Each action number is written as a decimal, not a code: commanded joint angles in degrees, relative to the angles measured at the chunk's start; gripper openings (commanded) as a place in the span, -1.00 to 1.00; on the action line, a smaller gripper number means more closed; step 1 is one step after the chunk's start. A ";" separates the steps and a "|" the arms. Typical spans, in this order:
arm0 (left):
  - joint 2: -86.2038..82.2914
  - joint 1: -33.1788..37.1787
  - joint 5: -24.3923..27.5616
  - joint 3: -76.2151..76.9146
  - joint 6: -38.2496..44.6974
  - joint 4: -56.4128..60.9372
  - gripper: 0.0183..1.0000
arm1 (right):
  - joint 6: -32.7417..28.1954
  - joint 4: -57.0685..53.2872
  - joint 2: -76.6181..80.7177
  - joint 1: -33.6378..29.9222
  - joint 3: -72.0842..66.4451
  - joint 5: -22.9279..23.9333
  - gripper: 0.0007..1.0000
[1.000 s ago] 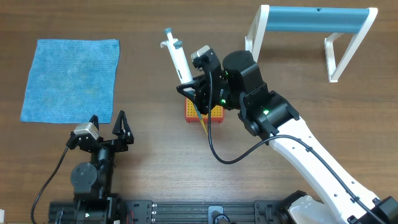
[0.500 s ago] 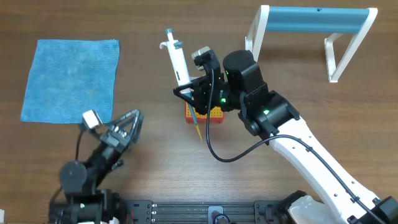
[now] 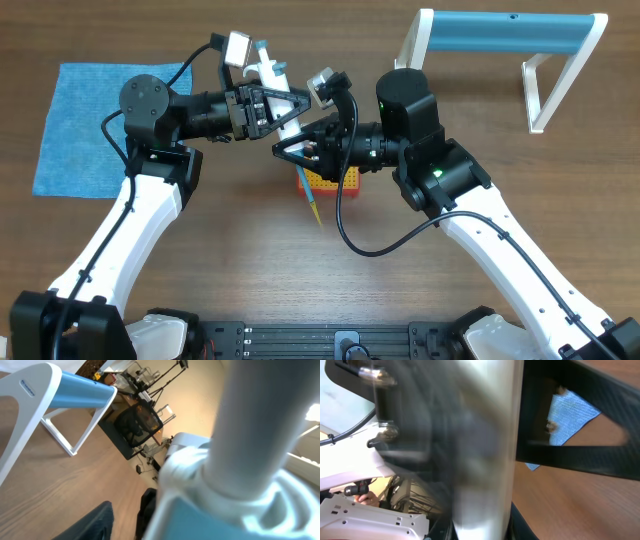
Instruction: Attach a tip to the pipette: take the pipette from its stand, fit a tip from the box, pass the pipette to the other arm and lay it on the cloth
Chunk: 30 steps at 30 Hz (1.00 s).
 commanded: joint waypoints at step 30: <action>68.32 27.39 -82.42 83.65 84.98 -113.85 -0.99 | 2.91 -36.83 -0.50 -18.51 0.66 34.88 0.99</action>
